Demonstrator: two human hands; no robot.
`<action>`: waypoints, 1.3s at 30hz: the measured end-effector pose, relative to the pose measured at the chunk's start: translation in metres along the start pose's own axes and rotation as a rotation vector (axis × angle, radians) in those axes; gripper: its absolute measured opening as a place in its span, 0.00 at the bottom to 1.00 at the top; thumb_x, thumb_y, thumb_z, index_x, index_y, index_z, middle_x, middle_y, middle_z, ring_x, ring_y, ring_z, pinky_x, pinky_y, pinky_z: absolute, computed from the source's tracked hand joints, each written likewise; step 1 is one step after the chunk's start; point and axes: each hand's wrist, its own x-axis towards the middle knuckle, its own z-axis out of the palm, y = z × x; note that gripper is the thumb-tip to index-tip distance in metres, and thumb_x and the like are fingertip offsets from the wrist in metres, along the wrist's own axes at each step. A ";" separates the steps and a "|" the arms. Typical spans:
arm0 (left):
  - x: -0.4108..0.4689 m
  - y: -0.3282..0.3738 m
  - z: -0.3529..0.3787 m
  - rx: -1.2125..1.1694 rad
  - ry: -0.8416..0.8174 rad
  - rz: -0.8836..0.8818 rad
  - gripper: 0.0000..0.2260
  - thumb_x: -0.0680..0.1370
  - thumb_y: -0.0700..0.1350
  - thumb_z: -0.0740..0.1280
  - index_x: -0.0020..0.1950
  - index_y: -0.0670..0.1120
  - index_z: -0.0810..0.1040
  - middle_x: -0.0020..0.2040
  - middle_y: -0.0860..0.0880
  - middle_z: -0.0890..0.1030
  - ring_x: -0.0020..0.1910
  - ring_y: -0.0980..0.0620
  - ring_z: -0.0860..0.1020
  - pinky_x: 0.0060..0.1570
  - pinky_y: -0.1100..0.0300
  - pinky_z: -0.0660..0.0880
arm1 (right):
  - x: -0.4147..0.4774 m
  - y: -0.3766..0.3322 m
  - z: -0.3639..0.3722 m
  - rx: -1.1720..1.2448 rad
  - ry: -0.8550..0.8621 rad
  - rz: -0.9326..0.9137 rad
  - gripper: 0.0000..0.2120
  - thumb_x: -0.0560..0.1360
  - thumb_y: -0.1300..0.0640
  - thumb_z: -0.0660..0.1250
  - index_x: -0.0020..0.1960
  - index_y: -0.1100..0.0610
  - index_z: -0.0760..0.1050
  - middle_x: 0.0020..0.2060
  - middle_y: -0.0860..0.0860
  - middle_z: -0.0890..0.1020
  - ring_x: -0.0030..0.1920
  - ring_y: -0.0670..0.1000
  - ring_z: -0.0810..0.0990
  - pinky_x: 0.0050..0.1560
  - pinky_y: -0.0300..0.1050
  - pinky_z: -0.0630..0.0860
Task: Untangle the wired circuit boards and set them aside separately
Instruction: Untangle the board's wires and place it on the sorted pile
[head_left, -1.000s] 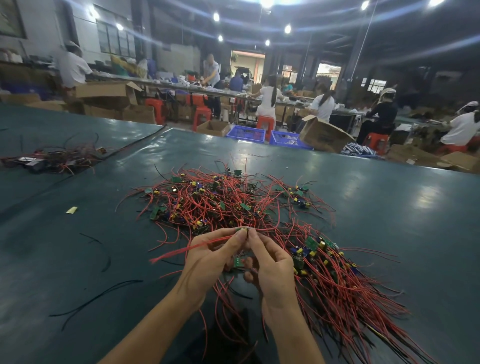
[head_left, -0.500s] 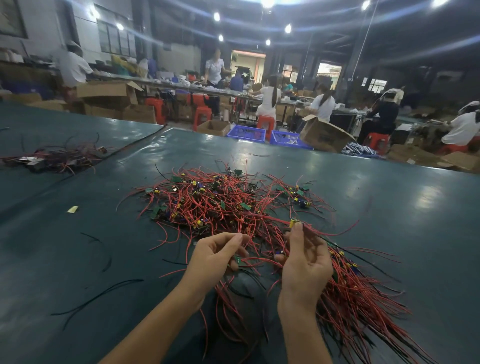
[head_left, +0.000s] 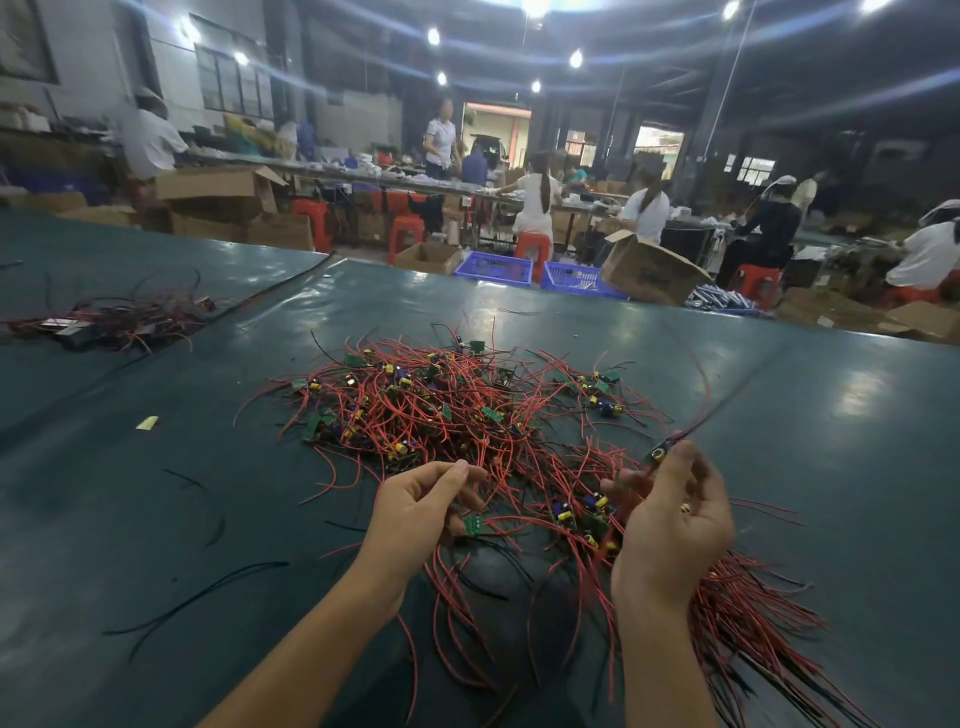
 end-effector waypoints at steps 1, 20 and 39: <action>0.001 0.000 -0.001 0.008 0.001 0.002 0.12 0.81 0.46 0.62 0.44 0.46 0.85 0.33 0.49 0.82 0.26 0.56 0.73 0.29 0.65 0.72 | 0.001 0.003 -0.001 -0.068 -0.004 -0.008 0.10 0.81 0.52 0.63 0.53 0.59 0.76 0.28 0.45 0.79 0.25 0.44 0.77 0.29 0.40 0.78; 0.007 -0.030 -0.017 1.340 -0.113 0.378 0.21 0.79 0.55 0.61 0.72 0.57 0.68 0.66 0.60 0.73 0.66 0.56 0.66 0.65 0.58 0.58 | -0.015 0.002 0.001 -0.991 -0.216 -0.381 0.14 0.74 0.56 0.72 0.59 0.55 0.81 0.53 0.52 0.83 0.56 0.57 0.77 0.58 0.54 0.70; -0.002 -0.007 -0.010 0.759 0.006 0.855 0.22 0.74 0.32 0.70 0.67 0.42 0.75 0.57 0.48 0.75 0.55 0.58 0.74 0.55 0.67 0.74 | -0.060 0.023 0.019 -0.337 -0.597 0.103 0.08 0.79 0.49 0.66 0.53 0.48 0.82 0.43 0.45 0.85 0.43 0.41 0.83 0.42 0.33 0.77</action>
